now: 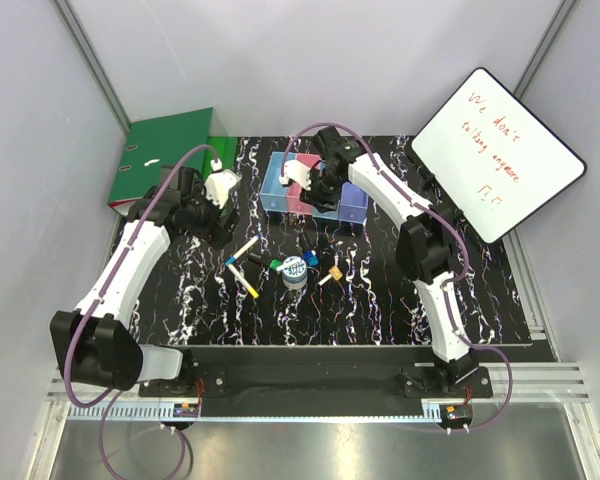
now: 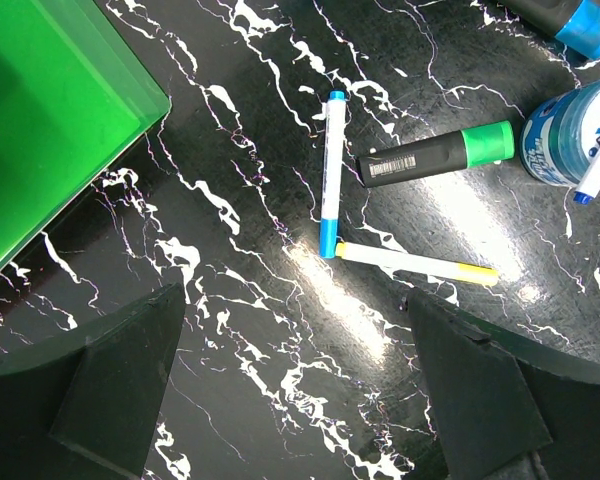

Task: Sort the stationery into containers
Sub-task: Move the storage box to the center of the board.

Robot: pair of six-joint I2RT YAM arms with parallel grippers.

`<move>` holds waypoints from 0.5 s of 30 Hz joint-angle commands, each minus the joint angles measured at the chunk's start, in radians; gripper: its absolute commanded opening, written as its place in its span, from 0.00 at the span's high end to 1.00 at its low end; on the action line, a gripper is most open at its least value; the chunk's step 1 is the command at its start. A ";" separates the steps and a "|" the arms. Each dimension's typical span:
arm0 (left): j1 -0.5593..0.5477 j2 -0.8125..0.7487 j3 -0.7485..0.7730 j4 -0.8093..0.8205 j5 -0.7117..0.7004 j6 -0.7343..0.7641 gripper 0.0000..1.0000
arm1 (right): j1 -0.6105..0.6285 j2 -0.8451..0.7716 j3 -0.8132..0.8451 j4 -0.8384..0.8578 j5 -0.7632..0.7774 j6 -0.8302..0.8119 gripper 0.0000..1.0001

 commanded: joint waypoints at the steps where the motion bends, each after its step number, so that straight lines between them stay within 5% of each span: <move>1: -0.004 -0.027 -0.007 0.037 0.008 0.003 0.01 | -0.003 0.012 0.040 0.046 -0.011 0.022 0.50; 15: -0.004 -0.012 -0.015 0.039 0.003 0.000 0.01 | -0.001 0.086 0.067 0.086 0.008 -0.012 0.55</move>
